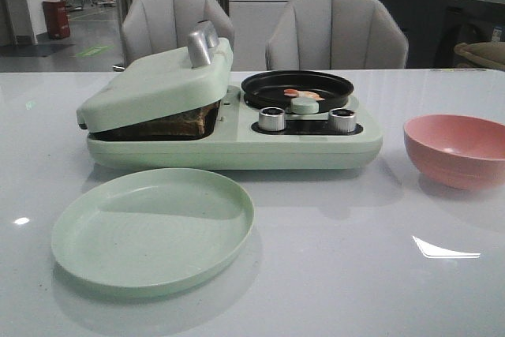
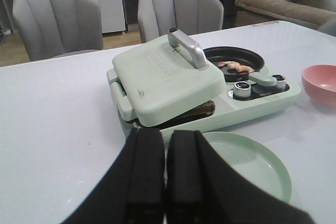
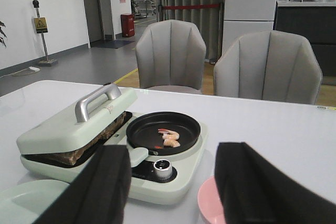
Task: Make breakfast with bread and shrimp
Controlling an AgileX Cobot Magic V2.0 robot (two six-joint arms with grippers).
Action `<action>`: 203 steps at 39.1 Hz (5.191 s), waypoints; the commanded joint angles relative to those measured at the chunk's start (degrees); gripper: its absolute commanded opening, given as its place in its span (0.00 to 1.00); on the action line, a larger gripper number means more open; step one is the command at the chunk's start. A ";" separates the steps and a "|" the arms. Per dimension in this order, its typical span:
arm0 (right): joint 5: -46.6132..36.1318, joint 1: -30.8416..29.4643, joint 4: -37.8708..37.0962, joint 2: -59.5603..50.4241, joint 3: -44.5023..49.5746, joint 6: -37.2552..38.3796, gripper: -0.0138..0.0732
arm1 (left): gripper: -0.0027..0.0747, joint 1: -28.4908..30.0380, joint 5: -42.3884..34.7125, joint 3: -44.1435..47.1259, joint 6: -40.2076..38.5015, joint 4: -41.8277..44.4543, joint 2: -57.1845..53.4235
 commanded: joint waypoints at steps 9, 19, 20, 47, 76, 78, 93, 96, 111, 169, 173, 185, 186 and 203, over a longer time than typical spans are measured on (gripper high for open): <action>-4.77 0.02 0.22 -3.99 6.57 -0.65 0.70 | 0.18 -0.38 -4.25 -1.59 -0.63 -1.00 0.56; -5.80 0.02 0.22 -3.99 6.91 -0.65 0.38 | 0.18 -0.38 -4.25 -1.59 -0.63 -1.00 0.56; -5.71 0.02 0.22 -3.99 6.91 -0.65 0.31 | 0.18 -0.38 -4.25 -1.59 -0.63 -1.00 0.56; -5.55 0.02 0.28 -3.99 6.91 -0.65 0.35 | 0.18 -0.38 -4.25 -1.59 -0.63 -1.00 0.56; -5.55 0.02 0.28 -3.99 6.91 -0.65 0.35 | 0.18 6.91 -21.89 11.09 -24.41 19.58 0.46; -5.55 0.02 0.28 -3.99 6.91 -0.65 0.35 | 0.18 8.17 -24.73 12.80 -24.41 19.58 -0.11; -5.49 0.02 0.28 -3.99 6.91 -0.65 0.35 | 0.18 11.76 -29.10 21.39 -24.54 20.47 -9.61; -5.49 0.02 0.28 -3.99 6.91 -0.65 0.35 | 0.18 11.76 -29.20 21.39 -24.54 20.81 -9.88; -5.48 0.02 0.28 -3.94 6.91 -0.65 0.35 | 0.18 12.08 -29.29 21.39 -24.54 21.68 -9.88; -10.58 -11.65 -6.11 -10.03 16.72 1.34 0.35 | 0.18 12.08 -29.29 21.39 -24.54 21.68 -9.88; -10.31 -13.59 -8.64 -12.95 18.37 5.09 0.35 | 0.18 12.08 -29.29 21.39 -24.54 21.68 -9.88; -9.67 -14.38 -8.98 -12.91 18.32 5.88 0.35 | 0.18 12.08 -29.29 21.39 -24.54 21.68 -9.76; -9.67 -14.38 -8.98 -12.91 18.32 5.88 0.35 | 0.18 12.08 -29.29 21.39 -24.54 21.68 -9.76; -9.62 -14.38 -8.98 -12.91 18.32 5.88 0.35 | 0.18 12.08 -29.29 21.39 -24.54 21.68 -9.76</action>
